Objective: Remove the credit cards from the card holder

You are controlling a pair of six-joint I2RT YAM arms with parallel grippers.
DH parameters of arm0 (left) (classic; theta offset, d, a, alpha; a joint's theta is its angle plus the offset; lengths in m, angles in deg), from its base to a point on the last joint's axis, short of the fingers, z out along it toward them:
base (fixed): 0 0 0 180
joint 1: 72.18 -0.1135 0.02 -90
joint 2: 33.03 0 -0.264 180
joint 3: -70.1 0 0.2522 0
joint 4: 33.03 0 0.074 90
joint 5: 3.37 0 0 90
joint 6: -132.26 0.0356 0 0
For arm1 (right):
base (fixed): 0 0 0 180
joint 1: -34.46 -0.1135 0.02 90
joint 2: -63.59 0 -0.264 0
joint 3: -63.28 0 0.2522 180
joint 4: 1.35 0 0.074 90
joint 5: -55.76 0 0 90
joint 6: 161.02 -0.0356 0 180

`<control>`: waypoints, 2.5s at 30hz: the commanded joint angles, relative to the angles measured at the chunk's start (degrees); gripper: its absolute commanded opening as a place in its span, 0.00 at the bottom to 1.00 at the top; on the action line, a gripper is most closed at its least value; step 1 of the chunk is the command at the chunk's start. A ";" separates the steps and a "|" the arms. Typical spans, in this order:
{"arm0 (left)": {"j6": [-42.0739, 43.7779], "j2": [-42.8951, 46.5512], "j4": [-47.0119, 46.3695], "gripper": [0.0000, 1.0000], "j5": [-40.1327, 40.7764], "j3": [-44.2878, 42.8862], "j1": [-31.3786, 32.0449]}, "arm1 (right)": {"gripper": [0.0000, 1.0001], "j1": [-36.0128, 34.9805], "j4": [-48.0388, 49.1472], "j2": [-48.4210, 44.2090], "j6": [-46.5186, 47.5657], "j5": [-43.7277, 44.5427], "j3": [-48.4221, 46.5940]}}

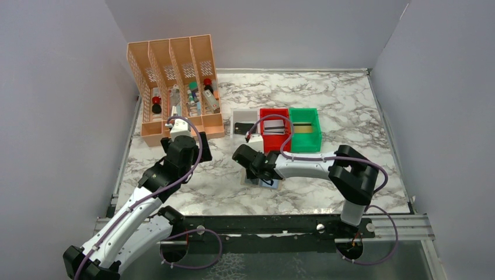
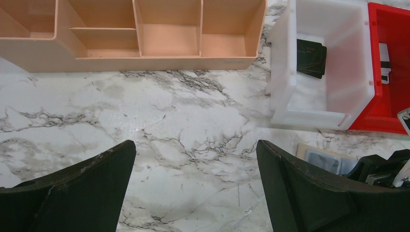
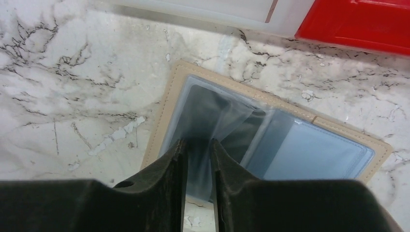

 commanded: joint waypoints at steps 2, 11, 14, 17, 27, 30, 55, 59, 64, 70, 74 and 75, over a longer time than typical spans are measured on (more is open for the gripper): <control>-0.18 0.56 0.42 0.99 0.09 -0.83 -0.08 | 0.21 -0.49 -3.90 3.43 -0.88 -0.03 4.47; -0.31 0.66 0.40 0.99 -0.33 -0.78 -0.13 | 0.03 -0.49 -1.59 0.34 2.26 -0.13 4.05; -1.13 1.22 0.40 0.99 -1.52 -0.64 -0.08 | 0.01 -0.48 1.18 -2.62 4.39 -2.40 4.53; -2.84 1.90 0.40 0.99 -3.10 -0.55 -0.13 | 0.01 -0.49 7.55 -6.22 6.32 -8.56 7.04; -10.06 2.87 -6.69 0.99 -18.45 5.16 -0.08 | 0.01 -0.12 18.37 -11.73 3.75 -18.83 13.09; -12.03 0.99 -10.72 0.99 -25.33 7.31 -0.08 | 0.01 0.96 20.33 -12.56 3.22 -21.25 14.39; -22.14 -13.78 -40.39 0.80 -48.12 19.69 0.14 | 0.01 10.92 37.10 -14.73 -2.67 -38.93 26.02; -23.82 -15.92 -43.62 0.76 -49.22 20.41 1.14 | 0.01 11.41 37.52 -14.82 -3.06 -39.12 26.61; -25.09 -19.47 -45.00 0.72 -47.99 19.75 4.09 | 0.01 11.88 37.71 -15.15 -3.14 -39.31 27.00; -26.05 -22.15 -45.74 0.69 -44.39 19.34 7.23 | 0.01 12.23 38.05 -15.17 -3.38 -39.70 27.51; -26.30 -25.04 -46.37 0.67 -44.46 17.62 9.22 | 0.01 12.33 37.85 -15.69 -4.04 -39.33 28.15; -26.30 -25.58 -46.45 0.66 -44.30 17.08 9.78 | 0.01 12.41 37.81 -16.05 -4.11 -39.27 28.30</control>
